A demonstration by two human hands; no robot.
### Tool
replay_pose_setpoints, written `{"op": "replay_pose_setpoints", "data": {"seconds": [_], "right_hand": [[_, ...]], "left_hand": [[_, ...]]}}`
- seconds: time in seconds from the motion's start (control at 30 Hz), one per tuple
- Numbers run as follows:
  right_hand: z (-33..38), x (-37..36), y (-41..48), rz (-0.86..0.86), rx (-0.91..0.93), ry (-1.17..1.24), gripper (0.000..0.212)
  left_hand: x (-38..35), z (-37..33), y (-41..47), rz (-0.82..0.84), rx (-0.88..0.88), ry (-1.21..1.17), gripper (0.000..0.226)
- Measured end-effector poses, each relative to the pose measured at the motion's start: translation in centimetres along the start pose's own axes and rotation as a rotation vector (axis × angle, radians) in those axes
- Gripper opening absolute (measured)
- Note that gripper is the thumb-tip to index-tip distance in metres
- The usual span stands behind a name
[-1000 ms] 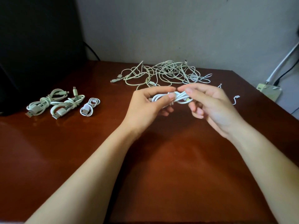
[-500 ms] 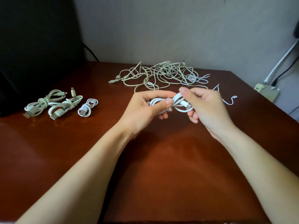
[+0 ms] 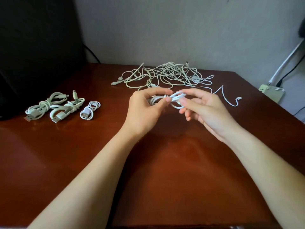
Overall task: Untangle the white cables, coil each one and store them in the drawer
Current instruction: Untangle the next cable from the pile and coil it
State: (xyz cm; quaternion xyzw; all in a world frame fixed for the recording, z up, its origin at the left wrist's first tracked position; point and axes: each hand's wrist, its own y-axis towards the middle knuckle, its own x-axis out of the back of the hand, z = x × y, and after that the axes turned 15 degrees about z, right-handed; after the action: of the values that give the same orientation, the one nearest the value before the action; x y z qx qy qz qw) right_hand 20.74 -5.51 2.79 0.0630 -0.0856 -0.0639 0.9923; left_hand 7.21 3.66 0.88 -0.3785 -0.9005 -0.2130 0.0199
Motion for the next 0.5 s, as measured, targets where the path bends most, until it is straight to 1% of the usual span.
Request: {"op": "replay_pose_setpoints", "data": {"seconds": [0.1, 0.2, 0.27, 0.37, 0.43, 0.5], "right_hand": [[-0.08, -0.05, -0.02, 0.005, 0.052, -0.048, 0.028], [-0.15, -0.03, -0.02, 0.007, 0.088, -0.060, 0.034], [-0.11, 0.05, -0.07, 0.022, 0.118, -0.089, 0.039], [-0.04, -0.06, -0.19, 0.054, 0.159, -0.206, 0.046], [-0.22, -0.24, -0.06, 0.051, 0.181, -0.280, 0.048], [-0.51, -0.21, 0.06, 0.019, 0.206, -0.331, 0.045]], "left_hand": [[-0.03, -0.10, 0.04, -0.031, -0.006, -0.013, 0.023], [-0.19, -0.18, 0.07, -0.052, -0.003, -0.039, 0.023], [-0.18, -0.27, 0.07, -0.056, 0.005, -0.101, 0.020], [0.02, -0.40, 0.11, -0.069, 0.049, -0.237, 0.016], [0.19, -0.48, 0.10, -0.065, 0.098, -0.318, 0.015], [0.26, -0.47, 0.11, -0.040, 0.132, -0.338, 0.014]]}}
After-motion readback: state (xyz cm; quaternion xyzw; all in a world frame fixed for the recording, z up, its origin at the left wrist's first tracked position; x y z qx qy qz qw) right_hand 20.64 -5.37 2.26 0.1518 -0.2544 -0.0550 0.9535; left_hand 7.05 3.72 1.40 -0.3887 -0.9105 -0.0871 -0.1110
